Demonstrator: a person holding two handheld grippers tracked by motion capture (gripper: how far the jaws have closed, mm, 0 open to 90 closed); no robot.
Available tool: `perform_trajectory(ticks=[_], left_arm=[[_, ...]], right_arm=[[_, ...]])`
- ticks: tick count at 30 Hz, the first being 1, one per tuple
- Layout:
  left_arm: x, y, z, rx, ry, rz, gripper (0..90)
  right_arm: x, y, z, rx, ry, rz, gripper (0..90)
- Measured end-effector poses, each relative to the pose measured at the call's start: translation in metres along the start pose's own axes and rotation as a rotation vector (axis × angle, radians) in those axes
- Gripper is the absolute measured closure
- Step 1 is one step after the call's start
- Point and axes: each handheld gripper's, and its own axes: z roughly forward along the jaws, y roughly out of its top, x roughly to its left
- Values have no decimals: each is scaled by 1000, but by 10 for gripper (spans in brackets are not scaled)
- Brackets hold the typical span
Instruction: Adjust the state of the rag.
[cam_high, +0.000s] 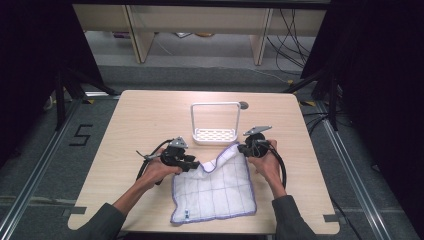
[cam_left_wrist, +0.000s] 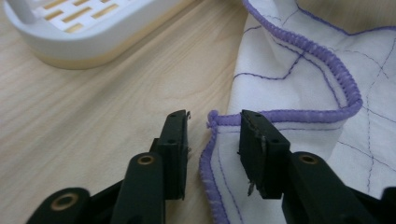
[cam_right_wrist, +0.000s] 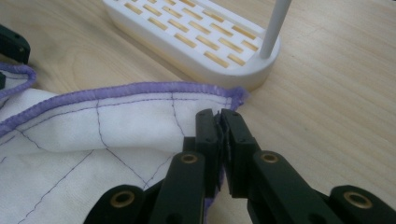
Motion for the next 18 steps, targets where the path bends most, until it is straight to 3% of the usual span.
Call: perform_trajectory(ticks=[1,3,6,9,12,13,14,15,16,17,18], left_arm=[[-2,0,1,5,-5,10,690],[-4,0,2,-1,-12,13,833],[-1,1,-1,-30,-7,-15,889],[5,3,-11,-76,33,-31,891],[16,3,-24,-124,89,-66,892],[16,3,-24,-124,89,-66,891],[23,0,-26,-130,131,-86,892],[23,0,-26,-130,131,-86,891],[31,-4,-26,-145,144,-121,891],[31,-4,-26,-145,144,-121,891],[38,-9,-26,-140,181,-132,890]], right_arm=[[0,0,0,0,0,0,862],[2,1,-3,26,-8,5,860],[1,1,-3,15,-9,-11,859],[0,0,-2,-11,-20,-19,859],[-1,0,-5,9,-16,3,858],[-1,0,-5,9,-16,3,858],[-3,-1,-3,13,-29,-17,853],[-1,-2,-2,22,-38,7,852],[-1,-2,-1,38,-39,-1,852],[-1,-2,-1,38,-39,-1,852],[2,-3,2,43,-35,9,855]])
